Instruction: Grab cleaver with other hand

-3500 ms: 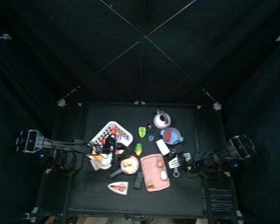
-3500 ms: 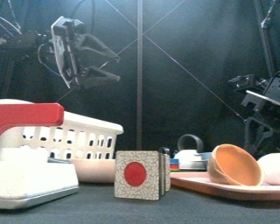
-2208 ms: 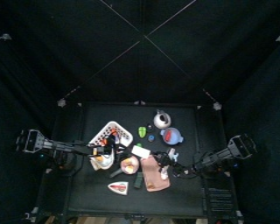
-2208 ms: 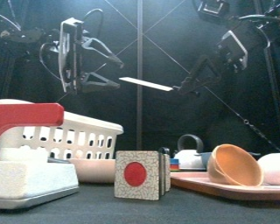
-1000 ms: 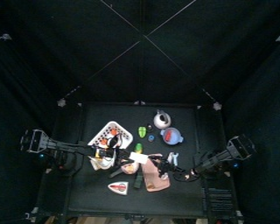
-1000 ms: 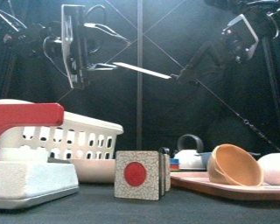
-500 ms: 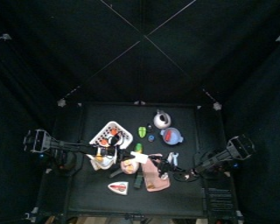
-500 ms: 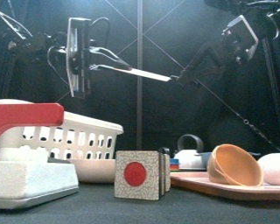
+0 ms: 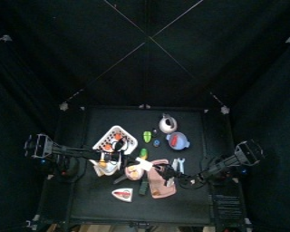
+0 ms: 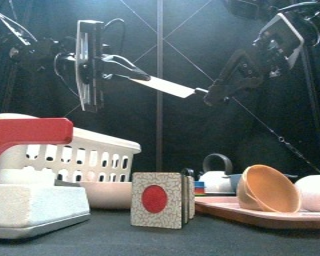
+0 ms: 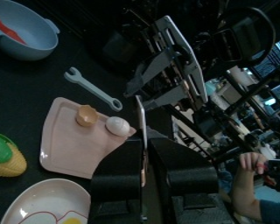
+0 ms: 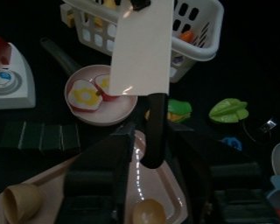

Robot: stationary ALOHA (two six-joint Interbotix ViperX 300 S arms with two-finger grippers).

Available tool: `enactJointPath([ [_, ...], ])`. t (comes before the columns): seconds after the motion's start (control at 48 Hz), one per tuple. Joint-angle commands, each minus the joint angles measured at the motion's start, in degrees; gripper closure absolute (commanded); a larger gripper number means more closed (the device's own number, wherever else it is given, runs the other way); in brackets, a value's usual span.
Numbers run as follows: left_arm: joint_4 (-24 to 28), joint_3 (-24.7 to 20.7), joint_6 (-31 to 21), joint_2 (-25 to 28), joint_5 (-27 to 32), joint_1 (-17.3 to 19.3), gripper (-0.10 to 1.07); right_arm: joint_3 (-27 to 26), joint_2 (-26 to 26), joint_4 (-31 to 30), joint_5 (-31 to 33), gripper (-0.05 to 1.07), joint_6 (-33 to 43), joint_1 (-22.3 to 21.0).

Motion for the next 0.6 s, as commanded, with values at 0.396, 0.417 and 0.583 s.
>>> enactJointPath([
  [0.396,1.23,-0.7,0.18,0.09,-0.7,0.26,0.54,-0.97,-2.11,1.58,1.05,0.12,-0.44,0.09],
  [0.417,1.23,-0.7,0.18,0.09,-0.7,0.26,0.54,-0.97,-2.11,1.58,1.23,0.12,-0.44,0.09],
  [0.583,1.93,-0.79,0.53,0.09,-0.7,0.26,0.54,-1.14,-4.48,5.1,2.64,0.12,-0.62,0.53],
])
